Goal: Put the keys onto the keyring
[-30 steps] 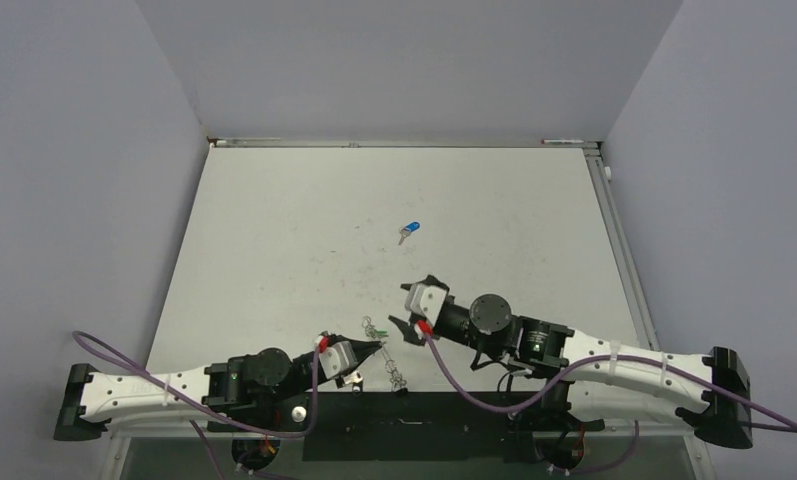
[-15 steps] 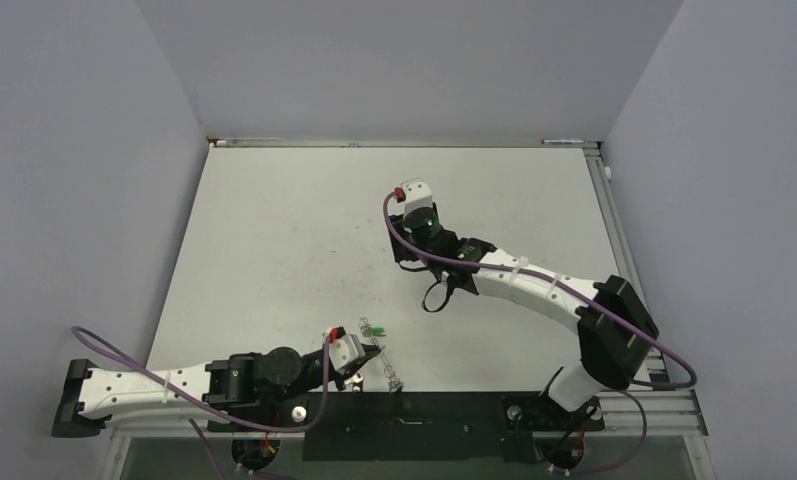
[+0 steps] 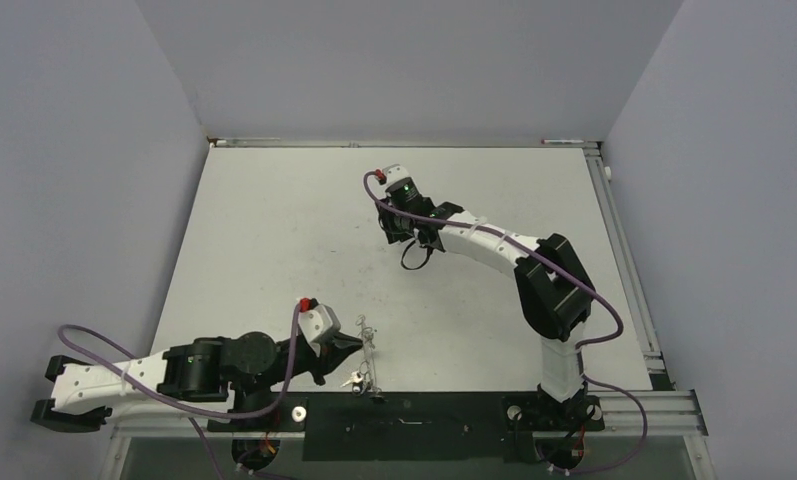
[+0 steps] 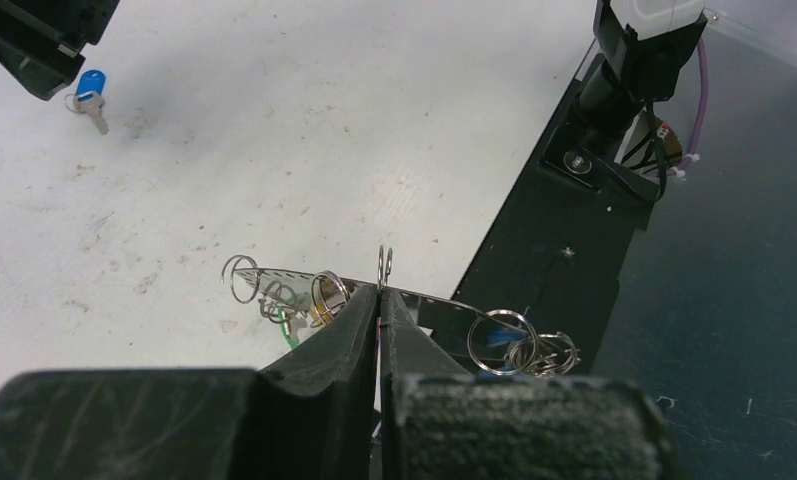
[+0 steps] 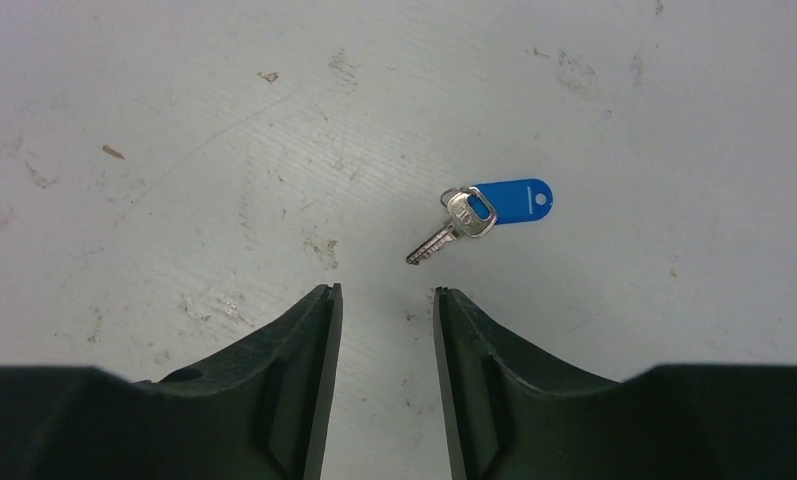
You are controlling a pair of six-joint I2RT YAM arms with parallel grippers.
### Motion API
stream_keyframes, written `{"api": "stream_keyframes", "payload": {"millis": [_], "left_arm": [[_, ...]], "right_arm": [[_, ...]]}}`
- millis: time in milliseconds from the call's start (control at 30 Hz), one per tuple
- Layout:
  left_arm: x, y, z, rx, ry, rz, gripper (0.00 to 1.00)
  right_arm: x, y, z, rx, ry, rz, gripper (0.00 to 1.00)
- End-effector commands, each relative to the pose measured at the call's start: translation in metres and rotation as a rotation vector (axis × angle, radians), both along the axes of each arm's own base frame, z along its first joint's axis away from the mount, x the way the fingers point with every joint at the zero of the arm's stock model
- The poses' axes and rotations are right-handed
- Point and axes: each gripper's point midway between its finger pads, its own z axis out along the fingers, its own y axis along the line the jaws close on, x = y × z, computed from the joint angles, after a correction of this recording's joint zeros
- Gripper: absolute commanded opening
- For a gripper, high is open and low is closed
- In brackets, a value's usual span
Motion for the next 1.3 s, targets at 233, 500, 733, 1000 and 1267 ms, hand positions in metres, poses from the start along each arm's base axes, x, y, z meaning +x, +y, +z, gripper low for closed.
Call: {"api": "stream_keyframes", "payload": {"millis": [233, 500, 733, 1000, 1267], "left_arm": [[-0.004, 0.023, 0.019, -0.067, 0.024, 0.000, 0.00], [-0.009, 0.013, 0.013, -0.019, 0.022, -0.041, 0.00], [-0.010, 0.013, 0.013, -0.020, 0.023, -0.051, 0.00], [-0.012, 0.013, 0.014, -0.021, 0.023, -0.060, 0.00], [-0.011, 0.013, 0.013, -0.021, 0.025, -0.059, 0.00]], "right_arm": [[0.038, 0.018, -0.023, 0.131, 0.129, -0.289, 0.36], [0.047, 0.020, -0.039, 0.159, 0.094, -0.457, 0.38], [0.052, 0.021, -0.044, 0.162, 0.083, -0.485, 0.38], [0.059, 0.014, -0.044, 0.119, 0.050, -0.512, 0.36], [0.063, 0.009, -0.052, 0.075, 0.036, -0.532, 0.36]]}}
